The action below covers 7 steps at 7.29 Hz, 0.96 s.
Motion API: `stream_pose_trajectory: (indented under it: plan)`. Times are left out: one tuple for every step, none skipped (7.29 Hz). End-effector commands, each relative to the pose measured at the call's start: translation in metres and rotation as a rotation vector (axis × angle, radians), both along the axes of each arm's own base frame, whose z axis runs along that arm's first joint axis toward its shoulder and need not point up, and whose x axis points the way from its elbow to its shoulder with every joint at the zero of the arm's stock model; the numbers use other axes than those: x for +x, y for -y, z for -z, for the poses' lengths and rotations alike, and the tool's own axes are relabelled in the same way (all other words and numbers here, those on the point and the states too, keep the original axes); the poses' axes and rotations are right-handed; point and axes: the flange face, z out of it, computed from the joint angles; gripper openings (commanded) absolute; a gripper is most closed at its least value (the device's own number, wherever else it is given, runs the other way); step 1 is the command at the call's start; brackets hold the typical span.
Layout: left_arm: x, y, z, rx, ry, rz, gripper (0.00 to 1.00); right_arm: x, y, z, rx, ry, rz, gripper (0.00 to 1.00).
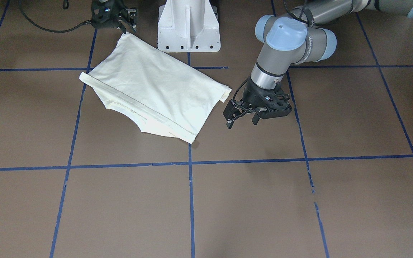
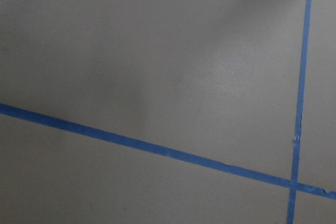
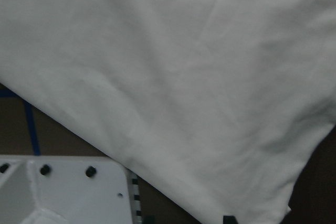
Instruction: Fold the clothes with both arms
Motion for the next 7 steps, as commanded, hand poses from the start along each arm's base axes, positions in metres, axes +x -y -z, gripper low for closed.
stream_pose_trajectory:
  plan:
    - [0.040,-0.061,-0.001,-0.155,-0.050,-0.015,0.99,0.042,0.063,0.024,0.031,0.152,-0.170,1.00]
    - [0.065,-0.094,-0.007,-0.237,-0.054,-0.021,0.96,0.056,0.088,0.024,0.046,0.170,-0.231,1.00]
    - [0.090,-0.130,-0.018,-0.297,-0.041,-0.014,0.90,0.067,0.105,0.028,0.055,0.179,-0.273,1.00]
    - [0.103,-0.155,-0.018,-0.352,-0.025,-0.013,0.88,0.071,0.113,0.034,0.062,0.195,-0.296,1.00]
    - [0.097,-0.174,-0.005,-0.372,0.017,-0.024,0.87,0.070,0.115,0.035,0.062,0.195,-0.298,1.00]
    - [0.091,-0.178,-0.002,-0.378,0.029,-0.022,0.87,0.069,0.115,0.033,0.061,0.191,-0.298,1.00]
    - [0.092,-0.177,-0.011,-0.375,0.044,-0.006,0.86,0.067,0.117,0.033,0.061,0.192,-0.300,1.00]
